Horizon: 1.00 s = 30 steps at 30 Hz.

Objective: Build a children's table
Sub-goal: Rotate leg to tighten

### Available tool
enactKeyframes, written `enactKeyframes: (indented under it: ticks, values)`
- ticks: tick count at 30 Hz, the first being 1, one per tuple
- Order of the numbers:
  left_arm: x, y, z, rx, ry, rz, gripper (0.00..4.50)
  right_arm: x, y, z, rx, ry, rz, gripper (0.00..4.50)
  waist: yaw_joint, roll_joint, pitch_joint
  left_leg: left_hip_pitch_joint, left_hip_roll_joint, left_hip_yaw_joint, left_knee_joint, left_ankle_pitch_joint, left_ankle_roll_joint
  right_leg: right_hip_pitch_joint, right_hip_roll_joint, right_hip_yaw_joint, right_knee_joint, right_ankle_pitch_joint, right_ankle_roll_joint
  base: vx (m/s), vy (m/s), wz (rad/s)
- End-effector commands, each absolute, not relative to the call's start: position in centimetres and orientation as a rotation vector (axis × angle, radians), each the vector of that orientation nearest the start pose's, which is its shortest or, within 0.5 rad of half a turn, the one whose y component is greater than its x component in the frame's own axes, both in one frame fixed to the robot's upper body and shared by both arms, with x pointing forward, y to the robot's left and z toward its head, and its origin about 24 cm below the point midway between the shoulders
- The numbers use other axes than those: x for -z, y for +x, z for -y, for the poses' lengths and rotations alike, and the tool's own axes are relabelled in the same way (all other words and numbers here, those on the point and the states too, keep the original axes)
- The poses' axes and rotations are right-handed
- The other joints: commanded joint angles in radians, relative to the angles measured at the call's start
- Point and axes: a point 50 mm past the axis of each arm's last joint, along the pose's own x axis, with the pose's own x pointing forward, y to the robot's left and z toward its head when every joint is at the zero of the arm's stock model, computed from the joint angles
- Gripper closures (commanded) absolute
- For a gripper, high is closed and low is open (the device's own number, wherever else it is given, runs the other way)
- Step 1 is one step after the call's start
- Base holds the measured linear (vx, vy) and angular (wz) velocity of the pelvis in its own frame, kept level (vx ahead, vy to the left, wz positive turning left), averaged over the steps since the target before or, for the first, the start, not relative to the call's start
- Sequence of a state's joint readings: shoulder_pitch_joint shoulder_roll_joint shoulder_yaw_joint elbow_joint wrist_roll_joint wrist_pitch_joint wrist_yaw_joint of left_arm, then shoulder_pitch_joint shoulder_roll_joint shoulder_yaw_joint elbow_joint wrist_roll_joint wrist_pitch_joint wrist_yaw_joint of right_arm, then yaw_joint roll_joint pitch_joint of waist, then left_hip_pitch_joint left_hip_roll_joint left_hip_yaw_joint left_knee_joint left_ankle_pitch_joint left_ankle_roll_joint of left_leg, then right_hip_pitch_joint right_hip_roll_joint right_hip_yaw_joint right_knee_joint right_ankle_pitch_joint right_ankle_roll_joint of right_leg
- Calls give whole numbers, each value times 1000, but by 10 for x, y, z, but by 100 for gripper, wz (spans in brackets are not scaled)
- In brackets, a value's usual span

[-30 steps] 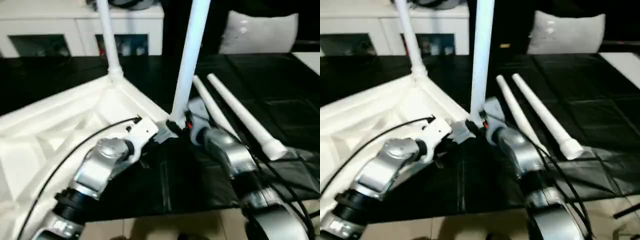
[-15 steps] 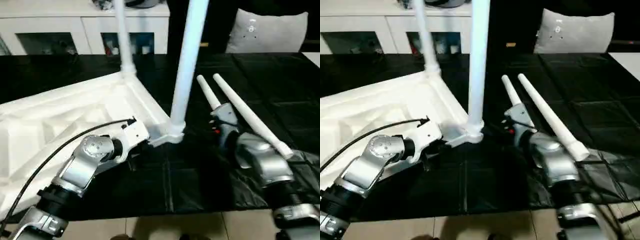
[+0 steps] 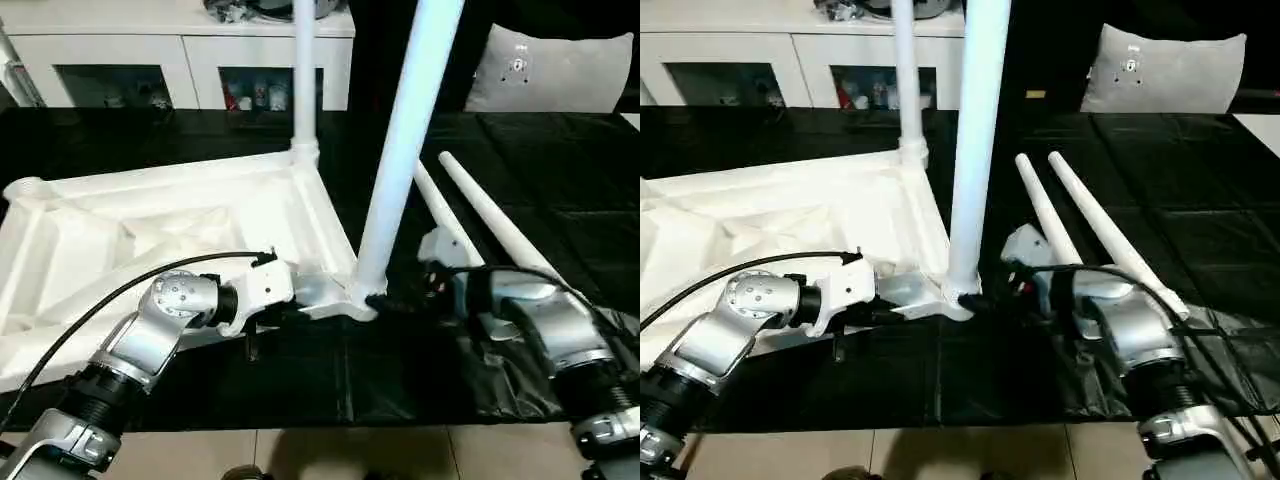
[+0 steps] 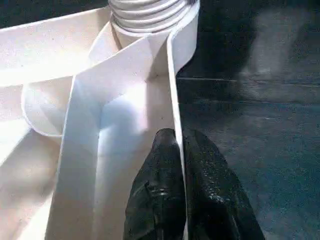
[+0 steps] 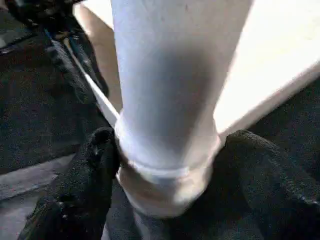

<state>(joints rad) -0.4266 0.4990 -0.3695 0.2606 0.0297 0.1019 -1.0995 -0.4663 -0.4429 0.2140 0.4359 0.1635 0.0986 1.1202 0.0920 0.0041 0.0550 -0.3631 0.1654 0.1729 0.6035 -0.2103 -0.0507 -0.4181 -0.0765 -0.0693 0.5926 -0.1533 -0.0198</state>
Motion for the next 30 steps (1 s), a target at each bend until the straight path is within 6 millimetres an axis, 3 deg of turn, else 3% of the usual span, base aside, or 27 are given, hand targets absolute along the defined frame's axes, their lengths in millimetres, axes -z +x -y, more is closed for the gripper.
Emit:
enactKeyframes:
  ticks: [1, 5, 13, 17, 18, 19, 21, 22, 23, 24, 27, 28, 30]
  values:
    - [-59, 283, -128, 1398, 613, -332, 450, -68, 307, 154, -1238, -275, -283, 119, -4, -10, -64, 8, 64, -14, -75, -149, 68, 57, -73, 50, -61, -279, -223, 0, 0, 0]
    - [-59, 284, -128, 1407, 614, -328, 450, -68, 306, 152, -1271, -257, -286, 158, -4, -11, -67, 6, 63, -14, -73, -143, 64, 59, -74, 51, -59, -275, -217, 0, 0, 0]
    - [-59, 283, -129, 1414, 542, -339, 450, -62, 299, 152, -1318, -124, -316, 178, -2, -8, -68, 3, 63, -14, -71, -123, 74, 61, -73, 49, -54, -240, -232, 0, 0, 0]
    - [-60, 283, -127, 1370, 487, -353, 450, -56, 298, 148, -1283, -84, -357, 178, -3, -9, -67, 4, 63, -14, -71, -129, 65, 60, -73, 49, -57, -270, -227, 0, 0, 0]
    - [-61, 288, -120, 1286, 416, -366, 450, -46, 302, 139, -1182, -68, -390, 178, -8, -3, -66, 4, 63, -14, -73, -135, 57, 59, -73, 49, -58, -283, -224, 0, 0, 0]
    - [-61, 290, -117, 1249, 389, -376, 450, -42, 304, 134, -1133, -57, -402, 178, -10, -5, -63, 5, 63, -14, -75, -142, 49, 58, -72, 49, -61, -298, -222, 0, 0, 0]
    - [-61, 291, -115, 1230, 375, -381, 450, -40, 306, 131, -1104, -51, -408, 178, -15, -10, -61, 1, 58, -19, -78, -169, 27, 66, -78, 47, -68, -378, -196, 0, 0, 0]
    - [-60, 293, -103, 1158, 326, -397, 450, -32, 313, 118, -975, 15, -433, 178, -19, -10, -61, 4, 58, -19, -79, -182, 21, 63, -77, 47, -73, -410, -180, 0, 0, 0]
    - [-60, 294, -97, 1128, 302, -402, 450, -29, 316, 112, -922, 50, -450, 178, -33, -10, -53, 9, 57, -18, -81, -213, 16, 53, -75, 48, -81, -452, -181, 0, 0, 0]
    - [-60, 294, -97, 1128, 302, -402, 450, -29, 316, 112, -922, 50, -450, 179, -43, -9, -51, 10, 52, -23, -81, -245, 6, 57, -77, 42, -88, -538, -154, 0, 0, 0]
    - [-61, 299, -81, 1041, 263, -399, 450, -24, 325, 101, -778, 97, -459, 179, -56, -10, -54, 13, 51, -23, -77, -255, 7, 50, -76, 43, -97, -577, -128, 0, 0, 0]
    - [-62, 301, -77, 1015, 260, -395, 450, -23, 328, 100, -739, 104, -461, 179, -59, -13, -55, 10, 48, -24, -77, -254, 12, 54, -76, 39, -99, -590, -117, 0, 0, 0]
    - [-64, 305, -74, 980, 269, -384, 450, -23, 331, 99, -694, 123, -455, 179, -58, -11, -56, 14, 47, -23, -75, -253, 23, 48, -75, 39, -105, -600, -106, 0, 0, 0]
